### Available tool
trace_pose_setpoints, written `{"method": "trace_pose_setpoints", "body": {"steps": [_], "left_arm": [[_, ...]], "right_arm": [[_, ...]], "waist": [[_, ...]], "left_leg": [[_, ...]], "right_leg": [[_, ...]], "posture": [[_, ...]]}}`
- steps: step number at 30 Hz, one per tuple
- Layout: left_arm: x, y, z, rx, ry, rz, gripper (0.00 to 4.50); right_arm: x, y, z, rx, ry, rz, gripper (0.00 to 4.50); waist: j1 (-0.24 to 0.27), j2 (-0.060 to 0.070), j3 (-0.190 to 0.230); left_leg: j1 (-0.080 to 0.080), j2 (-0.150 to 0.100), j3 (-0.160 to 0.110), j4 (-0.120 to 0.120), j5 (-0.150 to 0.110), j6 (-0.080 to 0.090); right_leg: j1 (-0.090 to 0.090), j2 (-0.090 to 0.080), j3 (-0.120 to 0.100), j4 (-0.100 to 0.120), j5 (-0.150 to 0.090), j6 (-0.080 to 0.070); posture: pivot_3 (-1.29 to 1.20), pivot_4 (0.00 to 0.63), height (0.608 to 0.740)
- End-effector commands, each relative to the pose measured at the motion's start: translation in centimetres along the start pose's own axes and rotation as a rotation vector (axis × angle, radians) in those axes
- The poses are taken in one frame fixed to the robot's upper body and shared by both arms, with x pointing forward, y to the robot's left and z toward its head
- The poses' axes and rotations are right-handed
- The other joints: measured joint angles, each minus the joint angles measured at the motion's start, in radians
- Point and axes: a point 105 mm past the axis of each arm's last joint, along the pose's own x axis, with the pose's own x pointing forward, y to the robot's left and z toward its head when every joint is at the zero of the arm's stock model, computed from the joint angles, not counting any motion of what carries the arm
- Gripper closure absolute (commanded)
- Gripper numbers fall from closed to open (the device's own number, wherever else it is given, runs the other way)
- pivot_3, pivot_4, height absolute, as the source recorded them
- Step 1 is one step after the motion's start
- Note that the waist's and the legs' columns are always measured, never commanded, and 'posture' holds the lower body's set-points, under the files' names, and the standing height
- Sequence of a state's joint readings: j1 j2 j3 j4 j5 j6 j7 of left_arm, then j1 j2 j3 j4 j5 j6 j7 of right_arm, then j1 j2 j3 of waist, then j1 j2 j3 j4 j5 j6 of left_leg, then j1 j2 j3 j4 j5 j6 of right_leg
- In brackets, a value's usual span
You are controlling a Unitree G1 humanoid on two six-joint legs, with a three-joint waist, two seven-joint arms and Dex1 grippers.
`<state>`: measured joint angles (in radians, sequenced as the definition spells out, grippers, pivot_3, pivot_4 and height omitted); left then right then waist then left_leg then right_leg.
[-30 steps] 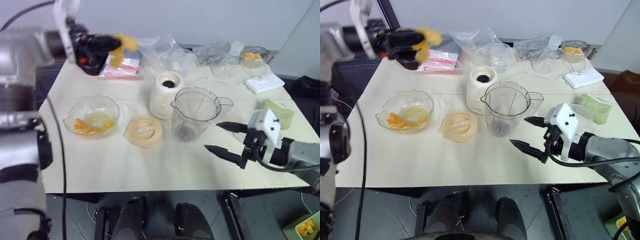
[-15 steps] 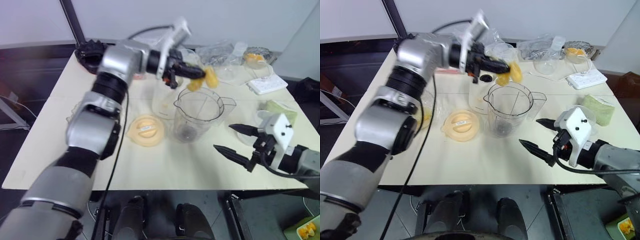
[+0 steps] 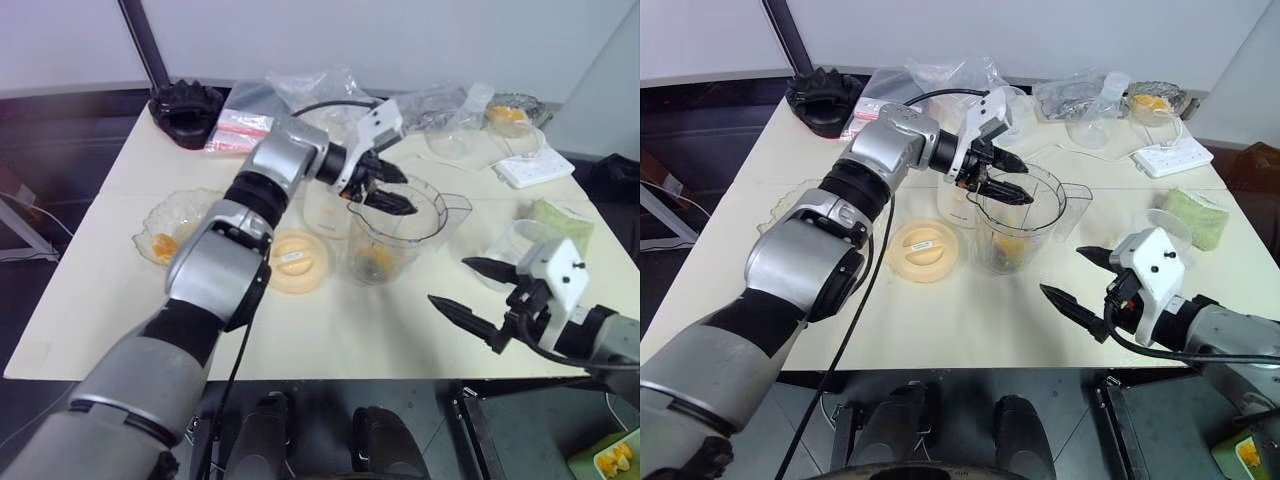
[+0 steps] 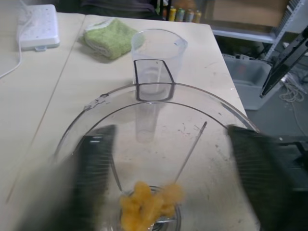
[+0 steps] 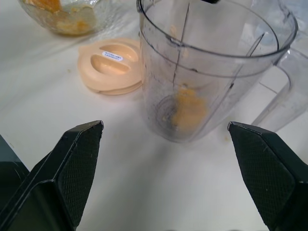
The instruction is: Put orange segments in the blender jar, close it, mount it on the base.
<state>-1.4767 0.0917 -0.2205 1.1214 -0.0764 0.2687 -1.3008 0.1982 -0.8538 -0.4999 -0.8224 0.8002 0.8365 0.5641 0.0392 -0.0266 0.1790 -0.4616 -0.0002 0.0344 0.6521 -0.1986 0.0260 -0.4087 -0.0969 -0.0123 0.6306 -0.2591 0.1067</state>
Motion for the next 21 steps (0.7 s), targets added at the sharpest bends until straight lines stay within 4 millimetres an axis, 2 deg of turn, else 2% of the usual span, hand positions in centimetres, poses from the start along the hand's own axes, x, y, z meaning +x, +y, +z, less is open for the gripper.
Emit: {"method": "trace_pose_setpoints", "body": {"steps": [1,5,6,8,10,15,21], "left_arm": [[-0.6,0.1,2.2,0.049,-0.093,0.014,0.04],[-2.0,0.9,6.0,0.056,-0.319,0.109,0.04],[-3.0,1.3,7.2,0.099,-0.416,0.165,0.04],[-4.7,1.3,7.8,0.148,-0.5,0.219,0.04],[-6.2,0.9,7.1,0.149,-0.505,0.239,0.04],[-9.8,-1.9,3.9,0.124,-0.501,0.297,0.04],[-11.5,-6.3,0.0,0.035,-0.455,0.306,0.04]], "right_arm": [[-0.3,-0.3,0.3,-0.022,-0.026,-0.037,0.13],[-0.6,-1.7,-1.7,0.009,-0.005,-0.142,0.13],[-0.8,-2.5,-2.2,0.016,-0.012,-0.201,0.13],[-1.2,-3.7,-2.8,0.044,-0.047,-0.309,0.13],[-2.0,-5.1,-3.6,0.081,-0.08,-0.437,0.13],[-4.5,-8.0,-6.7,0.146,-0.053,-0.726,0.13],[-5.9,-11.8,-8.8,0.199,-0.015,-0.926,0.13]], "waist": [[0.0,0.0,0.0],[0.001,0.0,0.0],[0.0,0.0,0.0],[-0.001,0.0,0.0],[-0.004,0.002,-0.001],[-0.023,0.011,-0.005],[-0.029,0.012,-0.005]], "left_leg": [[0.0,0.0,0.0,0.0,0.0,0.0],[0.0,0.0,0.0,0.0,0.0,0.0],[0.0,0.0,0.0,0.0,0.0,0.0],[0.0,0.0,0.0,0.0,0.0,0.0],[0.001,0.0,0.0,0.0,0.0,0.0],[0.004,0.0,0.0,-0.002,0.0,-0.001],[0.009,0.0,0.002,-0.001,0.001,-0.002]], "right_leg": [[0.0,0.0,0.0,0.0,0.0,0.0],[0.0,0.0,0.0,0.0,0.0,0.0],[0.0,0.0,0.0,0.0,0.001,0.002],[0.0,0.0,0.0,0.0,0.002,0.003],[0.0,0.0,0.0,0.001,0.002,0.004],[0.001,0.0,0.002,0.003,0.002,0.003],[0.005,-0.001,0.004,0.003,0.0,-0.001]], "posture": [[0.0,0.15,0.74],[0.0,0.15,0.74],[0.0,0.15,0.74],[0.0,0.15,0.74],[0.0,0.15,0.74],[0.0,0.15,0.74],[0.0,0.15,0.74]]}}
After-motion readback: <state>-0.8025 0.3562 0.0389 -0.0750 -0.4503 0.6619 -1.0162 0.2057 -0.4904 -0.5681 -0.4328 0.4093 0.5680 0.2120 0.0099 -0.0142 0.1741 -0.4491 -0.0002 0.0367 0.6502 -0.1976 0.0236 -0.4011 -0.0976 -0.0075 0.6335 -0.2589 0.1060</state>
